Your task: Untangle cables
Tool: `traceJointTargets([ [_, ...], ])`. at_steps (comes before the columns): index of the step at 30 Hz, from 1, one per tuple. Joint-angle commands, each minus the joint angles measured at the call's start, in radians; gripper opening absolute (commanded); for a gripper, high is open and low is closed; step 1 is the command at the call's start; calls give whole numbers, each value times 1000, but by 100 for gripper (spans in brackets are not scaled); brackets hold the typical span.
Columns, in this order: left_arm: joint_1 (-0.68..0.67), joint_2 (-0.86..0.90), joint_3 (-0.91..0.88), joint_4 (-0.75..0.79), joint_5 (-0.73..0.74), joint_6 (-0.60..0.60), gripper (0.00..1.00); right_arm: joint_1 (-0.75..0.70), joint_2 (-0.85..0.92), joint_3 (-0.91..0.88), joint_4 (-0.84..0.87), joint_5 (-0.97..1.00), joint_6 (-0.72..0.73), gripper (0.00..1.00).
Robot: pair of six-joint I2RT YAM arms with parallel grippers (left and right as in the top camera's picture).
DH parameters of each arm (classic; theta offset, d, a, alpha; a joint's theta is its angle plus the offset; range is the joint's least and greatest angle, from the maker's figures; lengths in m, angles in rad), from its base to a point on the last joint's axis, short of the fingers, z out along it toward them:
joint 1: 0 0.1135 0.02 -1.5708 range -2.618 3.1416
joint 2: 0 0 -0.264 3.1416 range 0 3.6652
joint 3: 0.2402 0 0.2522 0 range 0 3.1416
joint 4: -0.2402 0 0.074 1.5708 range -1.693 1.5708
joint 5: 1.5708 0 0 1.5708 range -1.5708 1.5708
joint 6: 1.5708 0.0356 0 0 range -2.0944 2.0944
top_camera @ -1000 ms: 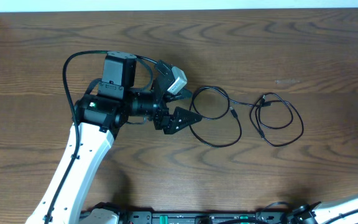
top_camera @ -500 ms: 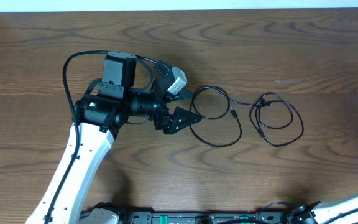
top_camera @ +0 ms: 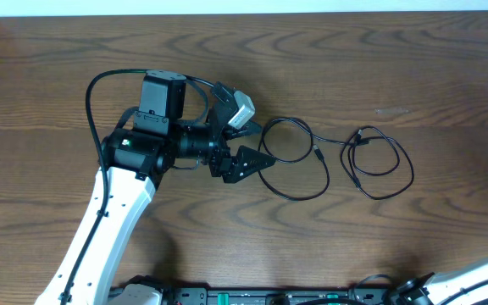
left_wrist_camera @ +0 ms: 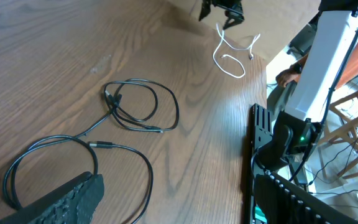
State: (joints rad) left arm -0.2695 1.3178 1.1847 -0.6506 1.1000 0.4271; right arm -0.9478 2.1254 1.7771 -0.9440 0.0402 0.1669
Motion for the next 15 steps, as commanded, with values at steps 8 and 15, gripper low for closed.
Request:
traceJointTargets([
  [8,-2,1,-6,-10,6,24,82,87,-249,-5,-26,183,95,99],
  [15,-1,1,-6,-30,13,24,82,90,-313,-6,-109,47,62,99],
])
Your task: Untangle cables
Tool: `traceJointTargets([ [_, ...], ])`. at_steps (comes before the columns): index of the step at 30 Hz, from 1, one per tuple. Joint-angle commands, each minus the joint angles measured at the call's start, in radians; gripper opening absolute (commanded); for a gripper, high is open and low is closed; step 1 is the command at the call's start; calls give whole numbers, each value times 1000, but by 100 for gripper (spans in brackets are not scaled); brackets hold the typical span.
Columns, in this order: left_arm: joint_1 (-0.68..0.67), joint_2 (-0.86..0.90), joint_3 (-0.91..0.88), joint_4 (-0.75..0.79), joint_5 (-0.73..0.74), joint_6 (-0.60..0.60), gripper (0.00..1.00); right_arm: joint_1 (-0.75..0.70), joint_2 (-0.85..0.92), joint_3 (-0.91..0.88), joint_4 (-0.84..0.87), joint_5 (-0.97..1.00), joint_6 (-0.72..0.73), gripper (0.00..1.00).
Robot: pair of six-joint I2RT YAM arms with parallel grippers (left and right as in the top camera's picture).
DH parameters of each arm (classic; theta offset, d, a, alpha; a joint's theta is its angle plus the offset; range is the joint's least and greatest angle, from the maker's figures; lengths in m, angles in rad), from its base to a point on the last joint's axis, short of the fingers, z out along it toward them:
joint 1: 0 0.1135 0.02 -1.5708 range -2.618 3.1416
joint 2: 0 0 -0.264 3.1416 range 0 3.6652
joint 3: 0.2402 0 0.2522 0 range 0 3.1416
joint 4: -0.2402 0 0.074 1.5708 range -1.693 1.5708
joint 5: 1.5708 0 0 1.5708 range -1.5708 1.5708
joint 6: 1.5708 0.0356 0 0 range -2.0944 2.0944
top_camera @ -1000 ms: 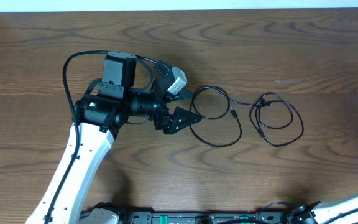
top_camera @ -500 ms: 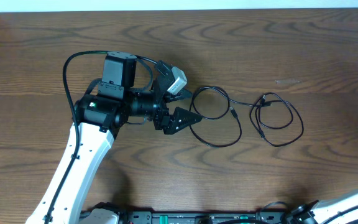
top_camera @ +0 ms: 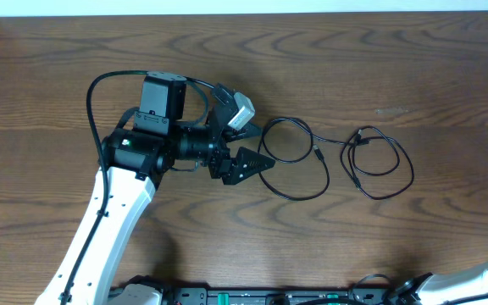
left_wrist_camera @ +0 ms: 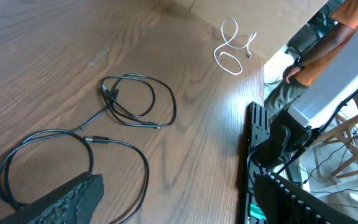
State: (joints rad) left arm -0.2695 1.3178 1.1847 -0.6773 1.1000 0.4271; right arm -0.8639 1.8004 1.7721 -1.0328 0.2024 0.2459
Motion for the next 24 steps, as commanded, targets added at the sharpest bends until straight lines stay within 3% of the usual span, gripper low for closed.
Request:
traceJointTargets([
  [1,-1,1,-6,0,13,24,82,11,14,-2,-23,-208,-76,99],
  [3,-1,0,-6,8,-18,24,82,34,12,-2,-33,-587,-425,99],
  [5,-1,-12,-6,8,-98,22,83,56,2,-2,-57,-829,-564,99],
  [7,-1,-34,-6,12,-211,-24,86,83,-6,-2,-69,-873,-565,99],
  [12,-1,-80,-6,16,-424,-128,96,185,-9,-2,-93,-653,-439,99],
  [15,-1,-82,-6,23,-513,-207,100,269,-9,-2,-106,-634,-395,99],
  [24,-1,-68,-6,17,-800,-510,98,607,-9,-2,-230,-299,-118,99],
])
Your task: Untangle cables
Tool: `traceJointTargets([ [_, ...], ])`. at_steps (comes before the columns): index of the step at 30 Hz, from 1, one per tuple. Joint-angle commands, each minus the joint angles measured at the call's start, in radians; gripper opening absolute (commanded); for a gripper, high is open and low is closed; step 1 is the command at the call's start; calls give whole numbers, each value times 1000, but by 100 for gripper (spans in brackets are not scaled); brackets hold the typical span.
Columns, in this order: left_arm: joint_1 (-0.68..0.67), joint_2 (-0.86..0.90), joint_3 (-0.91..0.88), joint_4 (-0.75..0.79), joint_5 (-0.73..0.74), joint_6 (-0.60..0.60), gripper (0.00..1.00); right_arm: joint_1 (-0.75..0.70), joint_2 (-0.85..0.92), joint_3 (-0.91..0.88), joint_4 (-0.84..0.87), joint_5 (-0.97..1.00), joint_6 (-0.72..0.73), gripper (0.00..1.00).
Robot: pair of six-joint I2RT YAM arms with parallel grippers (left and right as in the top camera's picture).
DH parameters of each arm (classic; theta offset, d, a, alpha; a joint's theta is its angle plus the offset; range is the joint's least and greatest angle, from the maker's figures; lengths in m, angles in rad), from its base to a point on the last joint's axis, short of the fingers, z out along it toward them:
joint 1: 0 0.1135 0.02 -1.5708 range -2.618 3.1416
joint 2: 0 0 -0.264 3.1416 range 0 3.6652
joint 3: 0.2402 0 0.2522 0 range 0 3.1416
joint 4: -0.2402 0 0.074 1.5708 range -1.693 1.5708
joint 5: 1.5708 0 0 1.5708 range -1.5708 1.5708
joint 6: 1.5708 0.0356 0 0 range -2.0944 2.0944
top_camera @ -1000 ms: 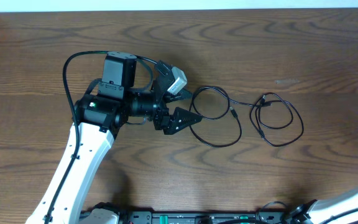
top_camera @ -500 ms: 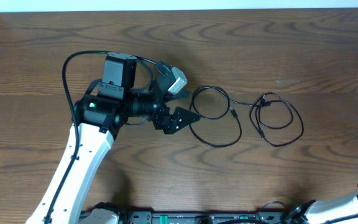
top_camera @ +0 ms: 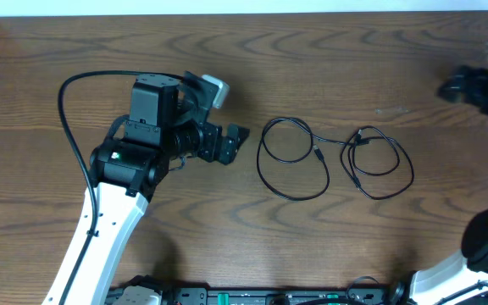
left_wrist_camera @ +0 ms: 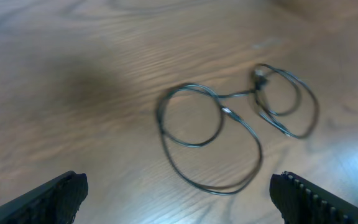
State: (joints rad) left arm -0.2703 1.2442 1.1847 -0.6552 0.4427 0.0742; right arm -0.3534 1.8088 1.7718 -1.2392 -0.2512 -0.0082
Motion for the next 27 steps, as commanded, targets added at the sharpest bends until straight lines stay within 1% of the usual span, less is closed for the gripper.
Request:
traceJointTargets([
  [1,0,6,-6,-7,-157,-194,98,134,-17,-1,-35,171,149,99],
  [4,0,6,-6,-20,-172,-269,98,230,-17,-2,-71,268,261,99],
  [8,0,6,-6,-58,-185,-285,98,315,-17,-2,-99,371,378,99],
  [12,0,6,-6,-113,-272,-301,98,371,-17,-26,-124,465,498,99],
  [15,0,6,-6,-125,-295,-301,98,403,-17,-81,-112,506,556,99],
  [18,0,6,-6,-126,-311,-302,98,429,-18,-164,-65,504,561,99],
  [20,0,6,-6,-130,-354,-322,98,447,-18,-221,-29,504,558,99],
  [22,0,6,-6,-137,-378,-322,98,473,-23,-287,29,504,526,99],
  [25,0,6,-6,-152,-385,-295,98,522,-70,-431,171,489,469,99],
  [27,0,6,-6,-156,-384,-276,98,544,-134,-550,309,435,415,99],
])
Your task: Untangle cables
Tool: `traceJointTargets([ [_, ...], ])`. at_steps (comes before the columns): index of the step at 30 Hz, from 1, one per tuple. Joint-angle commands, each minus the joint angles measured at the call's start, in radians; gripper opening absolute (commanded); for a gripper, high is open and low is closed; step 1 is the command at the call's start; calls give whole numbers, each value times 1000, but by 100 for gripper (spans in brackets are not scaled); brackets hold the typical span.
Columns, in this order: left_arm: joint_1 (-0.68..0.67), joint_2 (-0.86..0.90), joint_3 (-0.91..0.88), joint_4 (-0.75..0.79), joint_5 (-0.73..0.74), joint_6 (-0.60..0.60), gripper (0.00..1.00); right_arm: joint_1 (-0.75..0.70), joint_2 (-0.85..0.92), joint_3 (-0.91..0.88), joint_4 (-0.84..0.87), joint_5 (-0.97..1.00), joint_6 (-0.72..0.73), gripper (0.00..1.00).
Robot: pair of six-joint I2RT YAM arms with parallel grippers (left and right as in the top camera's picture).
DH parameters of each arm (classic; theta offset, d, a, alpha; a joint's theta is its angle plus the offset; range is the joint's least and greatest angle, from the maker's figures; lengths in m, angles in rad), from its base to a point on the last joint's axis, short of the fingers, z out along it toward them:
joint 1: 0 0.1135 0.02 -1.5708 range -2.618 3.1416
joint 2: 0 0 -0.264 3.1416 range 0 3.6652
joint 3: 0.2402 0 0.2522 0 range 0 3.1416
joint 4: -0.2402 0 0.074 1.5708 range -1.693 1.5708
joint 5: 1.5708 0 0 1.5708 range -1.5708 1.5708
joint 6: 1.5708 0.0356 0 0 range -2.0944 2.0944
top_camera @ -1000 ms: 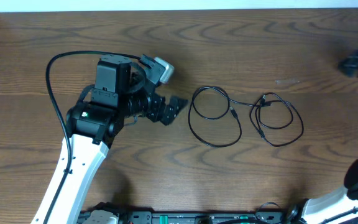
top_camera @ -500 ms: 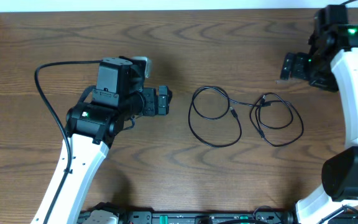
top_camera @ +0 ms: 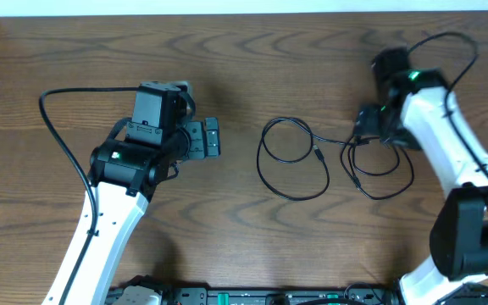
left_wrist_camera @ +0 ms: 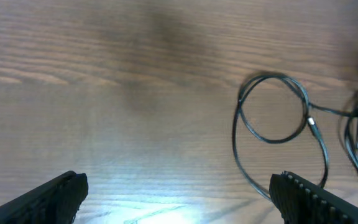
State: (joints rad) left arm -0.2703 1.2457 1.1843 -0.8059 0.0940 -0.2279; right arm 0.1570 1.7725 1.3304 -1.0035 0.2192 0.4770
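Note:
A thin black cable [top_camera: 318, 154] lies on the wooden table in two groups of loops joined by a short run. In the left wrist view the left loops of the cable [left_wrist_camera: 309, 122] show at the right. My left gripper [top_camera: 213, 138] hangs left of the loops, apart from them. It is open wide, and between its fingertips [left_wrist_camera: 50, 198] there is only bare wood. My right gripper [top_camera: 368, 125] is down over the knotted top of the right loops. Its jaws are hidden under the wrist.
The white right arm [top_camera: 456, 161] reaches in from the bottom right across the right loops. The left arm's own black lead [top_camera: 58, 127] arcs out to the left. The table's far edge [top_camera: 227, 13] runs along the top.
My right arm was at the table's far right edge and now stands over the cable's right loops. My left gripper has drawn a little further left, away from the cable.
My left gripper first stood open right beside the left loops, while my right gripper was at the far corner over a white cable. Then the white cable lay there alone. Later my left gripper had turned and pulled back left, and now my right gripper is at the black cable.

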Motion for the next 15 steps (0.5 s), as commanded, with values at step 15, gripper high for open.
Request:
traceJointTargets([
  [15,0,5,-5,63,115,102,98,20,-374,-470,394,-460,-487,99],
])
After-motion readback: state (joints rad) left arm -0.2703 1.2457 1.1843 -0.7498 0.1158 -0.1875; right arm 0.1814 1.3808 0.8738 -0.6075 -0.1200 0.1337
